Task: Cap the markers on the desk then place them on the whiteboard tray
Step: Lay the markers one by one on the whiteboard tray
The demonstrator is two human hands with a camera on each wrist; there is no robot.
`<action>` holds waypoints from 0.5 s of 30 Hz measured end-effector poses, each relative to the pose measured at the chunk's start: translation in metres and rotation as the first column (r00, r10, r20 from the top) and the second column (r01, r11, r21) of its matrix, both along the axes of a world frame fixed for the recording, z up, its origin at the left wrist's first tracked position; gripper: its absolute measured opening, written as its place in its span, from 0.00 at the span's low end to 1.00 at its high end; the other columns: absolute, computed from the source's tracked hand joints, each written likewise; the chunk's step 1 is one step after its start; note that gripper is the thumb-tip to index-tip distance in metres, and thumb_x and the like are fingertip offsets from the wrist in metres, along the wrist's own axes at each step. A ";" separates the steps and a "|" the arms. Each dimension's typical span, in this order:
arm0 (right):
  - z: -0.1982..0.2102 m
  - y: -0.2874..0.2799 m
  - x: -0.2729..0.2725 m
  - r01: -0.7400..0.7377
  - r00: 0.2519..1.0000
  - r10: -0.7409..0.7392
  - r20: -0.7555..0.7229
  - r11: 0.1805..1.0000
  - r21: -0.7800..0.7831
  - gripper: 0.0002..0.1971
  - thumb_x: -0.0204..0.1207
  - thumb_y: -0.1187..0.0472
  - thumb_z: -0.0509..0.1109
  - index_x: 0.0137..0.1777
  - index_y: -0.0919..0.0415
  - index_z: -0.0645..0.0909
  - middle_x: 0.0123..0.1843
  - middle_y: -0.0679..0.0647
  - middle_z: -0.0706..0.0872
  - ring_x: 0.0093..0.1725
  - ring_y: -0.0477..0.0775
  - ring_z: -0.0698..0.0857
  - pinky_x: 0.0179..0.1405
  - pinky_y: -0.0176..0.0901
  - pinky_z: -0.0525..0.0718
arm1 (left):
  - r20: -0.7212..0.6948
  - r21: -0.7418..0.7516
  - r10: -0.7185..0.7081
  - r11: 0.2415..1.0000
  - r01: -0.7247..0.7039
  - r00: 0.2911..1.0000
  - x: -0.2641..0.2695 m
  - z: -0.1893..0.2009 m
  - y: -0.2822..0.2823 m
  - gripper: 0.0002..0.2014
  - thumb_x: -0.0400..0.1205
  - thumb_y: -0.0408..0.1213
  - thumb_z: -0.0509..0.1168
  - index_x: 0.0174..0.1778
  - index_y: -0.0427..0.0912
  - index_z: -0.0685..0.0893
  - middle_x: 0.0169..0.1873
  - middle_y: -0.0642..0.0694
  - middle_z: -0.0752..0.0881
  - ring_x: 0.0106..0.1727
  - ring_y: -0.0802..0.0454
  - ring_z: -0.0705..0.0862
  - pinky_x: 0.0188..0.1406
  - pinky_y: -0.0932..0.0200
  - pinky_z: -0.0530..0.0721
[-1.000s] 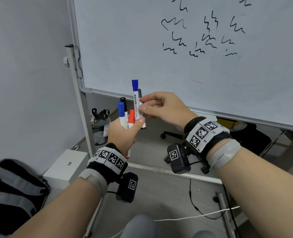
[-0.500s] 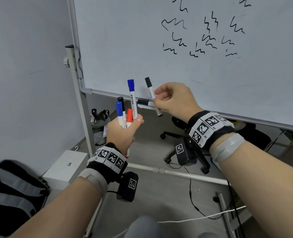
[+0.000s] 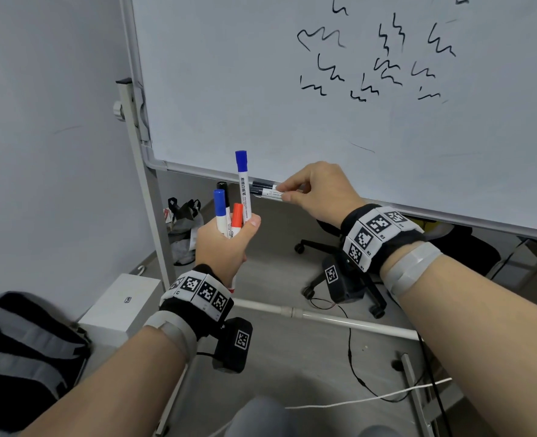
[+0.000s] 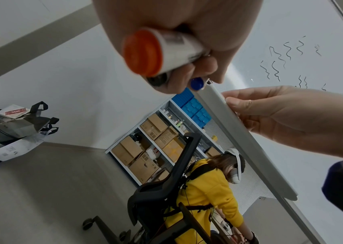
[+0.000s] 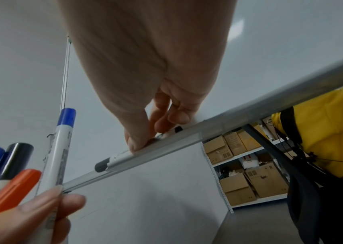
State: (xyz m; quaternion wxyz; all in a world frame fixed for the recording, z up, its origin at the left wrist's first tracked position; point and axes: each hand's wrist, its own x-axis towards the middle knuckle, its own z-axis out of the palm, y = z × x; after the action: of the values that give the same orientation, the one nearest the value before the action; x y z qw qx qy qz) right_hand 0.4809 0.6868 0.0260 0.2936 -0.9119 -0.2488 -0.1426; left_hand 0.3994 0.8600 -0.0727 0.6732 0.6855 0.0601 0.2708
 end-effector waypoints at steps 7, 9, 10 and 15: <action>-0.003 0.001 -0.004 0.019 1.000 -0.019 0.010 0.999 0.047 0.07 0.77 0.60 0.79 0.52 0.51 0.96 0.35 0.36 0.85 0.35 0.36 0.81 0.34 0.12 0.71 | 0.002 0.022 -0.001 1.000 0.001 1.000 -0.002 0.001 0.001 0.17 0.79 0.45 0.77 0.35 0.42 0.77 0.27 0.41 0.74 0.23 0.47 0.73 0.22 0.57 0.78; -0.003 0.000 -0.008 0.014 1.000 -0.015 0.014 0.995 0.101 0.06 0.77 0.58 0.80 0.51 0.51 0.96 0.35 0.36 0.86 0.34 0.35 0.82 0.35 0.13 0.72 | 0.002 0.021 -0.013 1.000 0.013 1.000 -0.003 0.002 0.000 0.17 0.79 0.45 0.77 0.36 0.41 0.77 0.27 0.41 0.74 0.23 0.48 0.73 0.22 0.57 0.79; -0.002 0.000 -0.012 0.000 1.000 -0.002 0.011 0.989 0.149 0.05 0.77 0.56 0.80 0.50 0.51 0.96 0.35 0.37 0.87 0.35 0.36 0.82 0.36 0.15 0.73 | 0.007 0.014 -0.023 1.000 0.023 1.000 -0.004 0.002 -0.001 0.18 0.79 0.45 0.77 0.36 0.40 0.77 0.27 0.42 0.74 0.22 0.49 0.72 0.21 0.57 0.78; -0.001 -0.001 -0.028 -0.172 0.951 0.249 -0.183 0.920 0.352 0.12 0.75 0.47 0.83 0.54 0.53 0.94 0.46 0.49 0.96 0.47 0.49 0.93 0.54 0.42 0.92 | 0.021 0.014 -0.147 0.989 0.146 0.989 -0.006 0.008 -0.016 0.19 0.78 0.45 0.79 0.33 0.38 0.78 0.24 0.45 0.73 0.21 0.50 0.72 0.20 0.59 0.75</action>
State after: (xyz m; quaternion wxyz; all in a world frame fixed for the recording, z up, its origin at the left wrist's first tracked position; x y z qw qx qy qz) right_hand 0.4528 0.6860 0.0255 0.4828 -0.8272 -0.2836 -0.0459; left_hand 0.3930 0.8444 -0.0648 0.6876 0.6892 0.0005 0.2284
